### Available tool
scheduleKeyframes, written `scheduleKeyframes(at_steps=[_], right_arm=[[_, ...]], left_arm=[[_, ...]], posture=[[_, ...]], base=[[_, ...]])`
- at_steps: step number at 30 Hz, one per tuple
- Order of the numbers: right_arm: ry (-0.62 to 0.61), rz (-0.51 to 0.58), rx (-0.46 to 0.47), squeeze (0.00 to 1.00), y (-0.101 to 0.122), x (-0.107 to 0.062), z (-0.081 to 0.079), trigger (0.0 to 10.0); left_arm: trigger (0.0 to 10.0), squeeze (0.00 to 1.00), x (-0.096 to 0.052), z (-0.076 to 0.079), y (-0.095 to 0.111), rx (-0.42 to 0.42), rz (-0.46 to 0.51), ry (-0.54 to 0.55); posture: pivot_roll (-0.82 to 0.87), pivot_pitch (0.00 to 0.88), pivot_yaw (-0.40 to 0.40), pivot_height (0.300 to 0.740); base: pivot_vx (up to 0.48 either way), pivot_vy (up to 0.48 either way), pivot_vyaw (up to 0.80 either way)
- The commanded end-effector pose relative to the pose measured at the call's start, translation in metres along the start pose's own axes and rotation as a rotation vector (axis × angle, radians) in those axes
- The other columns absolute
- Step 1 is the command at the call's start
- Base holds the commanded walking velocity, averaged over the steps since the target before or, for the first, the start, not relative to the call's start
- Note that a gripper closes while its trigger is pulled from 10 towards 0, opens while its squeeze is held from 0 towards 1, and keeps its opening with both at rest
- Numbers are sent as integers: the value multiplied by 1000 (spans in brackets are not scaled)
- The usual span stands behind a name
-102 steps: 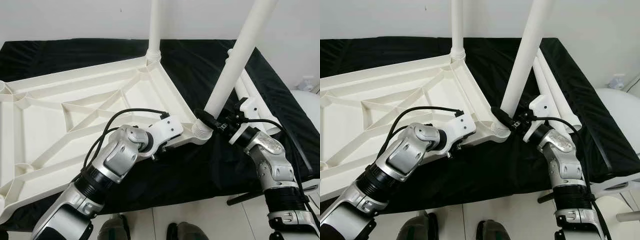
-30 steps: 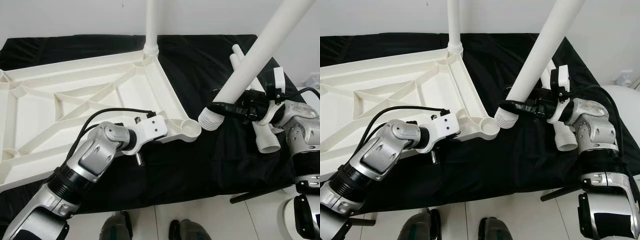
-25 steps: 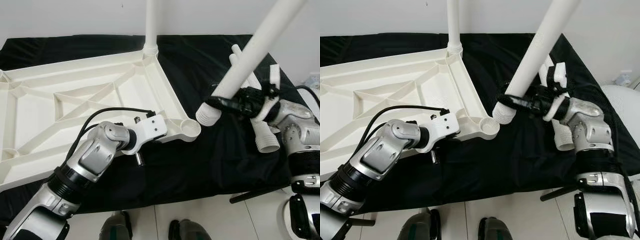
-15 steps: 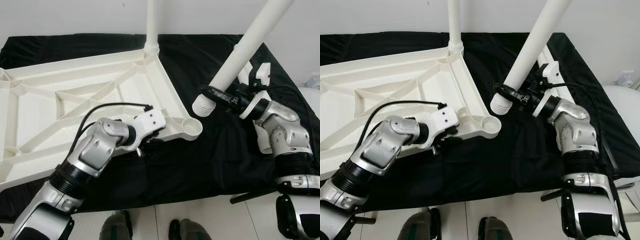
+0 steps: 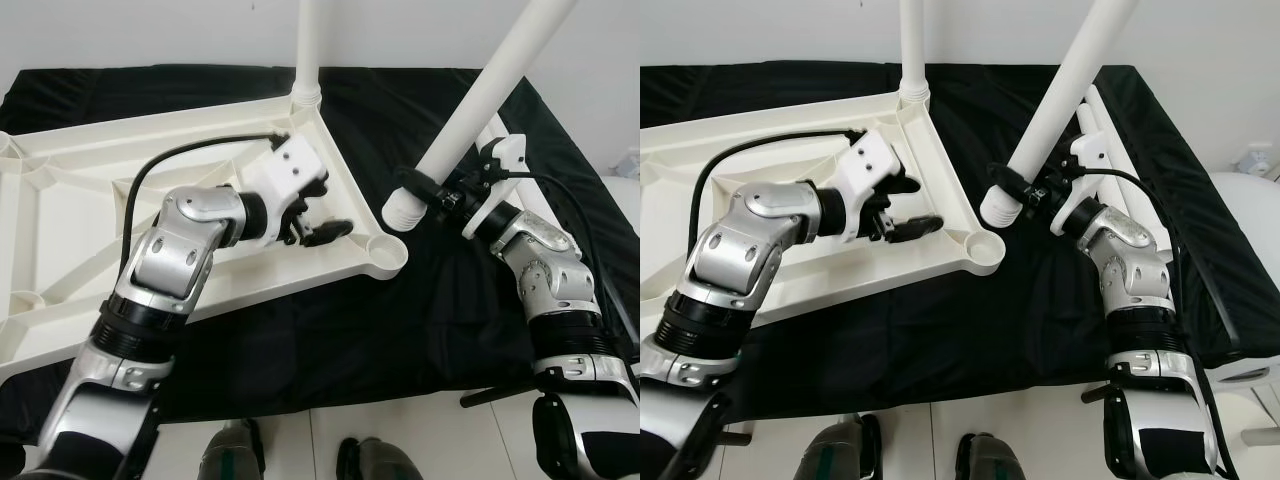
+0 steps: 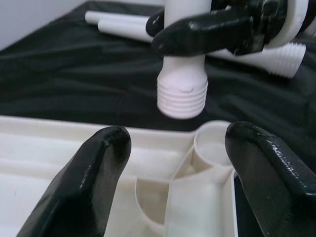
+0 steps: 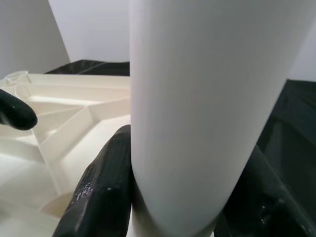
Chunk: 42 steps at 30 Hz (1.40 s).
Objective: Building children table
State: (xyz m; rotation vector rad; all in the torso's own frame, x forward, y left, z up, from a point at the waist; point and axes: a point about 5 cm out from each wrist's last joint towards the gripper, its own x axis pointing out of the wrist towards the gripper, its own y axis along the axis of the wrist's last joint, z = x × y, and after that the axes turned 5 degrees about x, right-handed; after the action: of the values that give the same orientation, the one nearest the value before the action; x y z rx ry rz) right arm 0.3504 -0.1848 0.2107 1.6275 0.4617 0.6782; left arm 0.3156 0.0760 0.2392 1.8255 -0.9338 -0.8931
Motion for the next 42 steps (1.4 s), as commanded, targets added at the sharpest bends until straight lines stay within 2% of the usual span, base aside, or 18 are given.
scheduleKeyframes(at_steps=[1, 5, 6, 7, 8, 9, 10, 12, 13, 14, 16, 20, 26, 28, 33, 38, 40, 42], right_arm=[[-24, 20, -22, 0, 5, 3, 1, 10000], [-27, 22, -47, 0, 5, 4, -1, 10000], [-29, 22, -42, 0, 4, 6, -2, 10000], [-29, 22, -42, 0, 4, 6, -2, 10000], [-40, 26, -41, 0, 4, 8, -4, 10000], [-40, 26, -41, 0, 4, 8, -4, 10000], [-53, 28, -39, 0, 2, 9, -5, 10000], [-53, 28, -39, 0, 2, 9, -5, 10000], [-64, 29, -35, 0, 0, 11, -6, 10000], [-64, 29, -35, 0, 0, 11, -6, 10000], [-92, 57, 2, 0, -5, 13, -10, 10000], [-111, 66, 33, 0, -14, 15, -16, 10000], [-134, 61, 49, 0, -24, 17, -22, 10000], [-167, 71, 63, 0, -29, 18, -26, 10000], [-218, 75, 47, 0, -33, 18, -31, 10000], [-182, 65, 34, 0, -35, 16, -36, 10000], [-137, 66, 19, 0, -35, 14, -39, 10000], [-118, 68, 10, 0, -35, 13, -41, 10000]], left_arm=[[10000, 0, -2, -17, 3, -17, 25, 244], [10000, 0, -1, -21, 7, -27, 60, 293], [10000, 0, 0, -27, 6, -59, 68, 346], [10000, 0, 0, -27, 6, -59, 68, 346], [10000, 0, 1, -33, 4, -85, 65, 415], [10000, 0, 1, -33, 4, -85, 65, 415], [10000, 0, 1, -38, 1, -99, 55, 485], [10000, 0, 1, -38, 1, -99, 55, 485], [10000, 0, 3, -42, -4, -124, 50, 552], [10000, 0, 3, -42, -4, -124, 50, 552], [10000, 0, 5, -44, -12, -146, 70, 651], [10000, 0, 6, -44, -18, -206, 117, 718], [10000, 0, 5, -45, -16, -204, 161, 750], [10000, 0, 4, -41, -14, -165, 186, 781], [10000, 0, 2, -33, -14, -157, 211, 802], [10000, 0, 2, -21, -8, -179, 268, 735], [10000, 0, 5, -11, 1, -135, 311, 655], [10000, 0, 6, -7, 4, -110, 327, 623]], posture=[[54, 81, -73, 740], [57, 76, -78, 740], [60, 69, -84, 740], [60, 69, -84, 740], [63, 63, -87, 740], [63, 63, -87, 740], [64, 59, -88, 740], [64, 59, -88, 740], [71, 48, -94, 740], [71, 48, -94, 740], [73, 37, -94, 740], [77, 25, -92, 740], [78, 16, -92, 740], [73, 17, -85, 740], [65, 33, -79, 740], [64, 44, -85, 740], [70, 41, -93, 740], [70, 41, -93, 740]], base=[[0, 0, 0], [0, 0, 0], [0, 0, 0], [0, 0, 0], [0, 0, 0], [0, 0, 0], [0, 0, 0], [0, 0, 0], [0, 0, 0], [0, 0, 0], [0, 0, 0], [0, 0, 0], [0, 0, 0], [0, 0, 0], [0, 0, 0], [0, 0, 0], [0, 0, 0], [0, 0, 0]])
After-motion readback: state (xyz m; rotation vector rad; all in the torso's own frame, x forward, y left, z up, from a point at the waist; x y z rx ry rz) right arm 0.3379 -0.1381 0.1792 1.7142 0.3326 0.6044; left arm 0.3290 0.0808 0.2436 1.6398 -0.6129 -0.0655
